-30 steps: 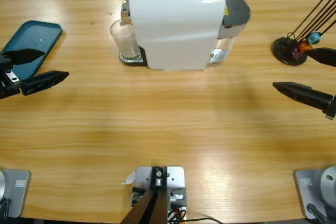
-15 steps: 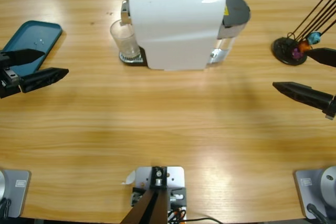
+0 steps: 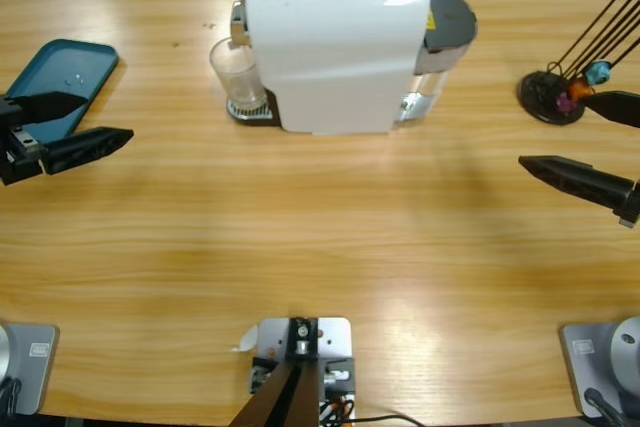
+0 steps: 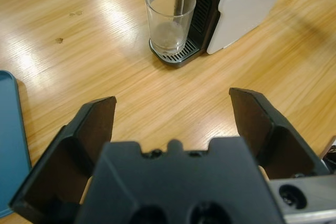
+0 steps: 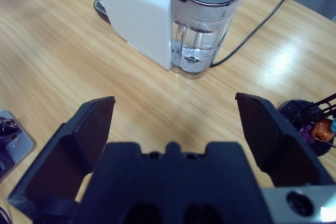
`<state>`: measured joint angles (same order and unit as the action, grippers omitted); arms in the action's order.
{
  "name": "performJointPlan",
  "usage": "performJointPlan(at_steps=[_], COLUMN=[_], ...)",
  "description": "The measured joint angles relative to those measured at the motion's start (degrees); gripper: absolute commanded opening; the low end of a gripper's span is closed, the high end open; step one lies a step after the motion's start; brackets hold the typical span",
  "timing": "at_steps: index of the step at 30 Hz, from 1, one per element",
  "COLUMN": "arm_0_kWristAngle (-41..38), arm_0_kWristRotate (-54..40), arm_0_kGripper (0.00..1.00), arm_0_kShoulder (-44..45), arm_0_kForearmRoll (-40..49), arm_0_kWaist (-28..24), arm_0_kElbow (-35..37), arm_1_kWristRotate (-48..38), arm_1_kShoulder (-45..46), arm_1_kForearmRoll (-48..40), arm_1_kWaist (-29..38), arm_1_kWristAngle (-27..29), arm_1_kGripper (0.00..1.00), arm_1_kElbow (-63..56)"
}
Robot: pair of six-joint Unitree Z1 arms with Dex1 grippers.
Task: Pour coffee
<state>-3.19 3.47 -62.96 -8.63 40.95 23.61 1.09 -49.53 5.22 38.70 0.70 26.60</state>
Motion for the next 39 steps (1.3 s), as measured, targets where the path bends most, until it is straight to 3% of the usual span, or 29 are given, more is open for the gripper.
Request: performJointPlan(at_steps=[26, 39], arm_0_kWristAngle=[-0.4, -5.55], arm_0_kWristRotate=[0.02, -4.24], arm_0_kGripper=[0.956, 0.95], arm_0_kShoulder=[-2.71, -27.25], arm_0_kForearmRoll=[-2.26, -19.16], arm_0_kWaist=[0.0, 0.11], arm_0_kElbow=[-0.19, 4.28], arm_1_kWristRotate=[-0.75, -0.97], arm_1_kShoulder=[-2.07, -2.64], arm_1_kForearmRoll=[-1.61, -2.41], arm_1_kWaist=[0.0, 0.0], arm_1_kWristAngle=[2.04, 2.07], arm_1_kGripper=[1.0, 1.0], arm_1_kElbow=[-0.2, -0.21])
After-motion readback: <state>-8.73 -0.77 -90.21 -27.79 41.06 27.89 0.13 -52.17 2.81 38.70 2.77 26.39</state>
